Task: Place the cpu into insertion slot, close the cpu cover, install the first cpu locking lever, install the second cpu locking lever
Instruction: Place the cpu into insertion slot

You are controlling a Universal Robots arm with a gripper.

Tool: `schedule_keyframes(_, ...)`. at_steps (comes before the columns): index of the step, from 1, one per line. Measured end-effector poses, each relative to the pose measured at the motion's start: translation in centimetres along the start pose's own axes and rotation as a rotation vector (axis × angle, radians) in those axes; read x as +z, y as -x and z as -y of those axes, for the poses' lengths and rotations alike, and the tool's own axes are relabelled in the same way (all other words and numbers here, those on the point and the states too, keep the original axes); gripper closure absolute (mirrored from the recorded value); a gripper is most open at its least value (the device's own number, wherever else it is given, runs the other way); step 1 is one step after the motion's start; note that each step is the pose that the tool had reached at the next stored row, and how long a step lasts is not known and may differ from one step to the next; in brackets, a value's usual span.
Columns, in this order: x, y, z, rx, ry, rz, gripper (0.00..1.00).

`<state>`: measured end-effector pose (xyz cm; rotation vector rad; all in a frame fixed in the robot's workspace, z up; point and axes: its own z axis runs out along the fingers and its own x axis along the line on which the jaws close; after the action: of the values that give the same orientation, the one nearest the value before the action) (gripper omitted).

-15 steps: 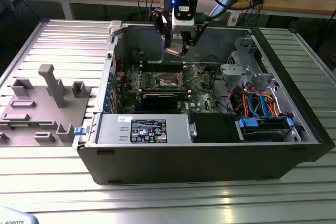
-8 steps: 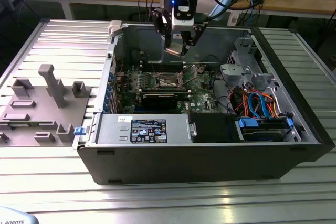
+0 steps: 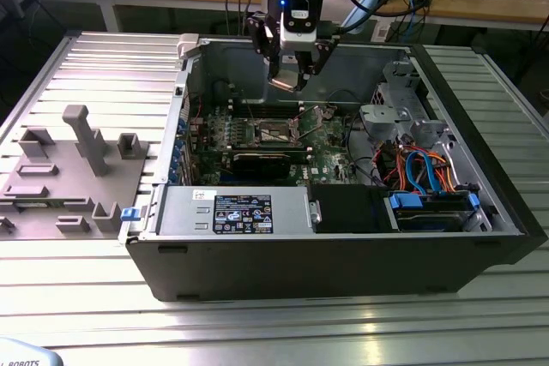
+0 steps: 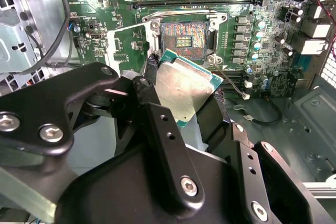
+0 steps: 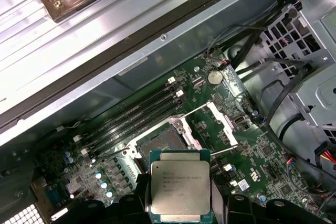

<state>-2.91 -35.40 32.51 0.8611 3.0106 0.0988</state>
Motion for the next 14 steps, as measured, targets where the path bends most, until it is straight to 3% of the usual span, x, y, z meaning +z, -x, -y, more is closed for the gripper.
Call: schedule_keyframes(14, 0.0, 0.0, 0.0, 0.017, 0.0001, 0.0011, 0.46)
